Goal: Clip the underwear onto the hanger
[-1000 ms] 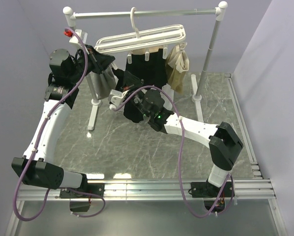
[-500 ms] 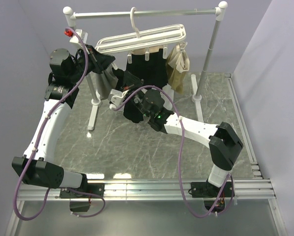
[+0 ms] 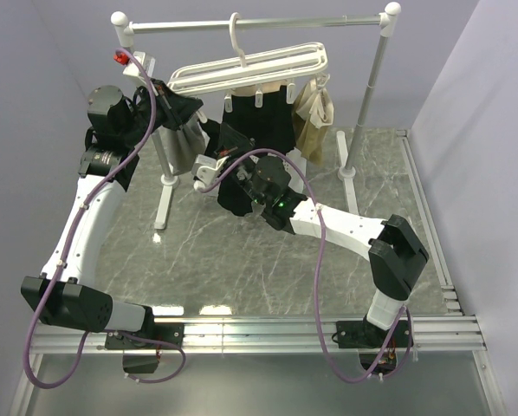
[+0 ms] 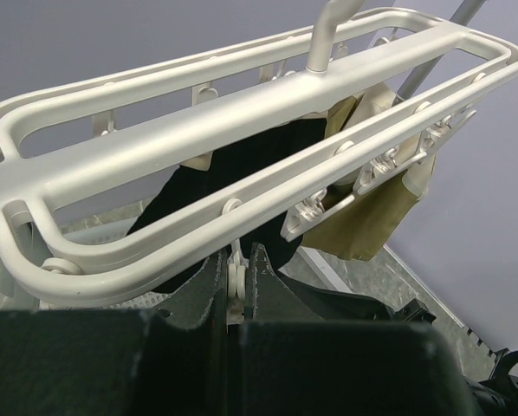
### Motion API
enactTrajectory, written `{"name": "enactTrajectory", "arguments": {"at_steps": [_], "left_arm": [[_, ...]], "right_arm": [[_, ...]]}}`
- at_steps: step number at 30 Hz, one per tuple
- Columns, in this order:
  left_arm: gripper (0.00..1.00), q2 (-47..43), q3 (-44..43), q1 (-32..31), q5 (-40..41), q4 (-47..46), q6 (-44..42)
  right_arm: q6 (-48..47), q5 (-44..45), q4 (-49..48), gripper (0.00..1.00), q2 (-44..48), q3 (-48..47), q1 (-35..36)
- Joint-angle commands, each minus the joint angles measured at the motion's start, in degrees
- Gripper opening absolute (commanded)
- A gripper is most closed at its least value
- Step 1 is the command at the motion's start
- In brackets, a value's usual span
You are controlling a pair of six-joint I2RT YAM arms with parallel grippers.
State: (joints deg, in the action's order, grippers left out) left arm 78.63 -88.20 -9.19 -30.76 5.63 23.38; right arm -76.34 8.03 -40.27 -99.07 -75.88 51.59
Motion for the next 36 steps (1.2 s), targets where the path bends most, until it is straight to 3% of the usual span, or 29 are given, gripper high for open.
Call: {"name": "enactTrajectory", "arguments": {"at_steps": [1,32,36], "left_arm": [[0.00,0.4,-0.8,-0.2,-4.7,6.7,-1.0],[0.00,0.4,-0.2,-0.2,-4.7,5.8,-1.5],[0.05,0.7,-0.6,-0.2,-4.5,6.0,-1.7]], "right_arm": [[0.0,0.2,-3.4,0.00,0.8,-3.0,-0.4],[2.7,0.0,1.1,0.00,-0.2,-8.1,0.0],[3.2,0.2,1.3,0.00,-0.2,-8.5,0.0]]}}
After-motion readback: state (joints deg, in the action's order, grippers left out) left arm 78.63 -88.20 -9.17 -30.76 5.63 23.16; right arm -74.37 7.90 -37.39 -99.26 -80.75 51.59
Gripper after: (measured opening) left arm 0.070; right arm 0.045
